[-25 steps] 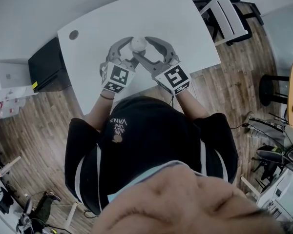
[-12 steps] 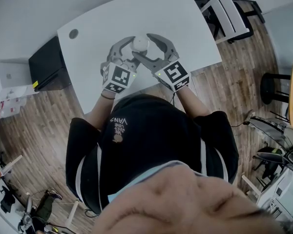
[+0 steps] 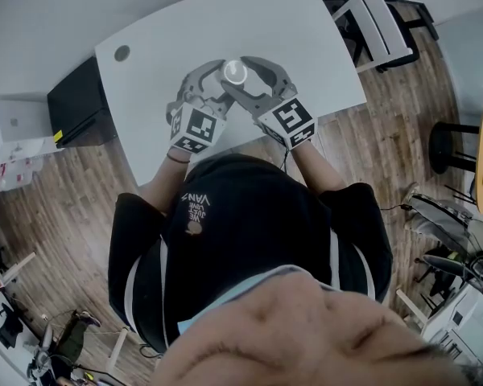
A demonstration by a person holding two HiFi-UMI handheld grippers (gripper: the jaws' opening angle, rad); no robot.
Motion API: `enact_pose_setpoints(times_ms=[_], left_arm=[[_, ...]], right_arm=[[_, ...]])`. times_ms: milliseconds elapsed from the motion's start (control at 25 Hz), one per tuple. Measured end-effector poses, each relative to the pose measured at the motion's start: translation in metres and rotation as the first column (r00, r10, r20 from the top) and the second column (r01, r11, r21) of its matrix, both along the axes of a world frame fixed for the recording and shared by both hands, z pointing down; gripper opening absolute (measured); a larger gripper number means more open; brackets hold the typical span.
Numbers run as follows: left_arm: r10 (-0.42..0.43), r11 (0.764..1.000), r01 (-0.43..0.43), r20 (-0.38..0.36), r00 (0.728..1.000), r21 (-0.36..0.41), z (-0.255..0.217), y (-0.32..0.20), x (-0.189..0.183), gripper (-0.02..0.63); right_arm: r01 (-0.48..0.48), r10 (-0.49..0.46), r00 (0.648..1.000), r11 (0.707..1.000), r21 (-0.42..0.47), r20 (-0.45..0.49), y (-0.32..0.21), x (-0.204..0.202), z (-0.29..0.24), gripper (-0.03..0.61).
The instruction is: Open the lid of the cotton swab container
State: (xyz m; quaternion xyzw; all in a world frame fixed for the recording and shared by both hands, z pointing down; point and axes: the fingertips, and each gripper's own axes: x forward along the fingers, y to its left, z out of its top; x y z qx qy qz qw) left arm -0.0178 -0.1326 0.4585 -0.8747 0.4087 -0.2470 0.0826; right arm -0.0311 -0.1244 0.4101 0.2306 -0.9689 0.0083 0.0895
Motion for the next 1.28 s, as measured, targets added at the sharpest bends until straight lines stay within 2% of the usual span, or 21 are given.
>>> enact_pose_setpoints(times_ms=[640, 1280], left_arm=[[0.014, 1.0, -0.014, -0.015, 1.0, 0.0, 0.0021, 0.0016, -0.0025, 0.259], [0.024, 1.0, -0.024, -0.036, 0.999, -0.006, 0.0015, 0.0022, -0.0033, 0.259]], right_arm=[[0.02, -0.018, 0.999, 0.998, -0.057, 0.029, -0.0015, 0.0, 0.0033, 0.264], [0.067, -0.043, 0.991, 0.98, -0.189, 0.127, -0.0048, 0.0029, 0.0038, 0.259]])
